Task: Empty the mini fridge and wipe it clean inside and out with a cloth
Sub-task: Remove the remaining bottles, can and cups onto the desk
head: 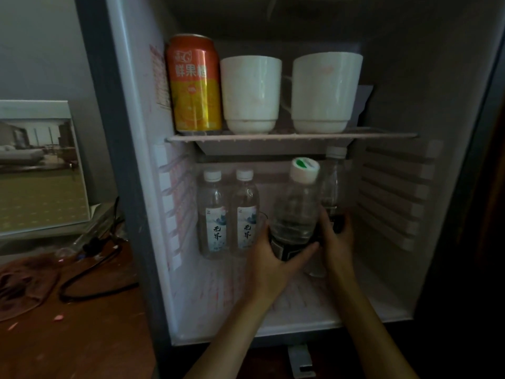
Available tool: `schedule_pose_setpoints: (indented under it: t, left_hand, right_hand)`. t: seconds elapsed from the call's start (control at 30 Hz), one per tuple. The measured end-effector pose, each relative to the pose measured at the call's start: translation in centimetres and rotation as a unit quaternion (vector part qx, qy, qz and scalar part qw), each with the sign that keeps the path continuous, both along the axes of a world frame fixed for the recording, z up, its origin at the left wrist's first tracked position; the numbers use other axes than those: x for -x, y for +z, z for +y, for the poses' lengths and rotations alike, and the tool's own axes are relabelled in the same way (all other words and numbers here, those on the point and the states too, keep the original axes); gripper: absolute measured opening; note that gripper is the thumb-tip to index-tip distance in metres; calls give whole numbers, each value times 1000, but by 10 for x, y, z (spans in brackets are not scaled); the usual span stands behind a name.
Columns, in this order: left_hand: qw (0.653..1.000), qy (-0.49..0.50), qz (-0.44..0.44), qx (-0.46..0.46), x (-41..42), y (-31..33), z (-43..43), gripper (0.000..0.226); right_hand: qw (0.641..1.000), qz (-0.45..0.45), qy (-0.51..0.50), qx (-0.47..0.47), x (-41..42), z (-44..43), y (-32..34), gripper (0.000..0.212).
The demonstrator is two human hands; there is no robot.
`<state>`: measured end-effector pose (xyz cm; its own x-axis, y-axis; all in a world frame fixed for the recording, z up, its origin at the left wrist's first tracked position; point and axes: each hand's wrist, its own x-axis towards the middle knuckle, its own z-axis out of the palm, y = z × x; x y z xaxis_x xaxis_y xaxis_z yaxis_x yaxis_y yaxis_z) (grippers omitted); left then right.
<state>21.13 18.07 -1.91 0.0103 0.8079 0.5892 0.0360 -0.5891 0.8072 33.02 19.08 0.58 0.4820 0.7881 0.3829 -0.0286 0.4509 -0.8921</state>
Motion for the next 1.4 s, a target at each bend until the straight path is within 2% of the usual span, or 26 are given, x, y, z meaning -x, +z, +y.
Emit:
schedule_pose_setpoints:
  t: [0.07, 0.17, 0.2, 0.23, 0.33, 0.37, 0.6, 0.7, 0.8, 1.0, 1.13, 1.23, 1.33, 1.4]
  left_hand:
    - [999, -12, -30, 13, 1, 2, -2, 48]
    - [995, -35, -82, 52, 0, 7, -3, 49]
    - [992, -45, -97, 67, 0, 9, -3, 47]
    - [989, -55, -107, 80, 0, 10, -2, 45]
    - [982, -73, -130, 117, 1, 13, 0, 42]
    - [980, -78, -135, 127, 1, 14, 0, 42]
    - [976, -82, -130, 156, 3, 14, 1, 50]
    - [977, -71, -107, 169, 4, 10, 7, 66]
    - [977, -69, -108, 169, 6, 7, 11, 73]
    - [978, -70, -103, 167, 7, 11, 7, 67]
    - [976, -78, -112, 173, 7, 11, 5, 48]
    - [976, -74, -112, 169, 7, 9, 4, 45]
    - [975, -83, -123, 166, 7, 10, 4, 49]
    - [972, -95, -126, 173, 7, 11, 4, 48]
  right_hand:
    - [1000, 11, 3, -7, -1, 1, 0, 28]
    - [999, 40, 12, -8, -2, 3, -2, 72]
    - [999, 46, 20, -12, -3, 4, -3, 75]
    - [999, 46, 25, -11, -3, 2, -2, 70]
    - [999, 33, 42, -5, -3, 3, -2, 26]
    - [999, 26, 47, -7, -1, 3, -2, 19]
    - [997, -11, 70, -5, 0, -2, -4, 37]
    - [995, -25, 95, 8, -1, -1, -5, 42]
    - [993, -57, 98, 21, -1, 1, -9, 31]
    - [995, -54, 83, 32, -3, -10, -18, 35]
    - [994, -68, 84, 27, -3, -18, -21, 59]
    - [994, -76, 79, 20, -3, -20, -22, 66]
    - [995, -71, 71, 17, -3, -20, -22, 57]
    - [996, -59, 65, 19, -6, -19, -21, 40]
